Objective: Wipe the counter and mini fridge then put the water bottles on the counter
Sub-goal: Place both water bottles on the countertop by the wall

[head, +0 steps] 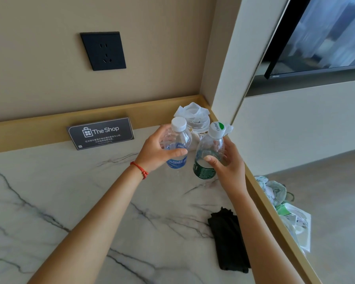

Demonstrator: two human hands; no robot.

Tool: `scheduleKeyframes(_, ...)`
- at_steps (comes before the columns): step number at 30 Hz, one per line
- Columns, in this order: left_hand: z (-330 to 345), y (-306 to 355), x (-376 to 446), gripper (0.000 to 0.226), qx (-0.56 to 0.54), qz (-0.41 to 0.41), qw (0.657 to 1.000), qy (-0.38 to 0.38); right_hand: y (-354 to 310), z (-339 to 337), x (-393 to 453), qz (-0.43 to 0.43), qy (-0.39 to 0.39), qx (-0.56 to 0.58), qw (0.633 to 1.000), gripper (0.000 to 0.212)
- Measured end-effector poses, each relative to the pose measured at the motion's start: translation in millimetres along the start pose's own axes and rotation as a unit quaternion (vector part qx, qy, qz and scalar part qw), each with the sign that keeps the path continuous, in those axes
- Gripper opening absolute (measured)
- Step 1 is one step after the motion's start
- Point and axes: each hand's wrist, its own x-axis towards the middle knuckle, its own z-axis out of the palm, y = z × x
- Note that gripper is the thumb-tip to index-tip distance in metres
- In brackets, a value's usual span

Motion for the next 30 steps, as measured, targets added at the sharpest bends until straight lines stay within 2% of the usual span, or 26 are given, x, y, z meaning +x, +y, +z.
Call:
scheduleKeyframes(6, 0.8, -11.9, -8.9, 0.085, 0.006, -0.027, 1.000, 0.001, 7.6, -3.8, -8.4, 0.018, -0.002, -0.008, 1.000, 0.074)
scheduleKeyframes(11, 6.1, -29.8, -12.2, 0.072, 0.017, -0.040, 0.999, 0.013, 16.3, -2.2, -13.9, 0.039, -0.009, -0.020, 0.999, 0.079)
scheduleKeyframes(18, 18.3, -36.8, -10.0, 0.053, 0.033, -0.025, 0.997, 0.069, 19.3, 4.4, -1.1, 0.037, 0.015, -0.031, 0.999, 0.068)
scheduleKeyframes(25, 28.1, -36.9, -4.6, 0.051, 0.029, -0.015, 0.997, 0.074, 24.1, 8.9, 9.9, 0.028, 0.030, -0.057, 0.997, 0.069)
scheduleKeyframes(30, 28.6, -36.8, -5.8, 0.054, 0.038, -0.017, 0.996, 0.074, 26.6, 10.0, 7.9, 0.031, 0.016, -0.067, 0.997, 0.084)
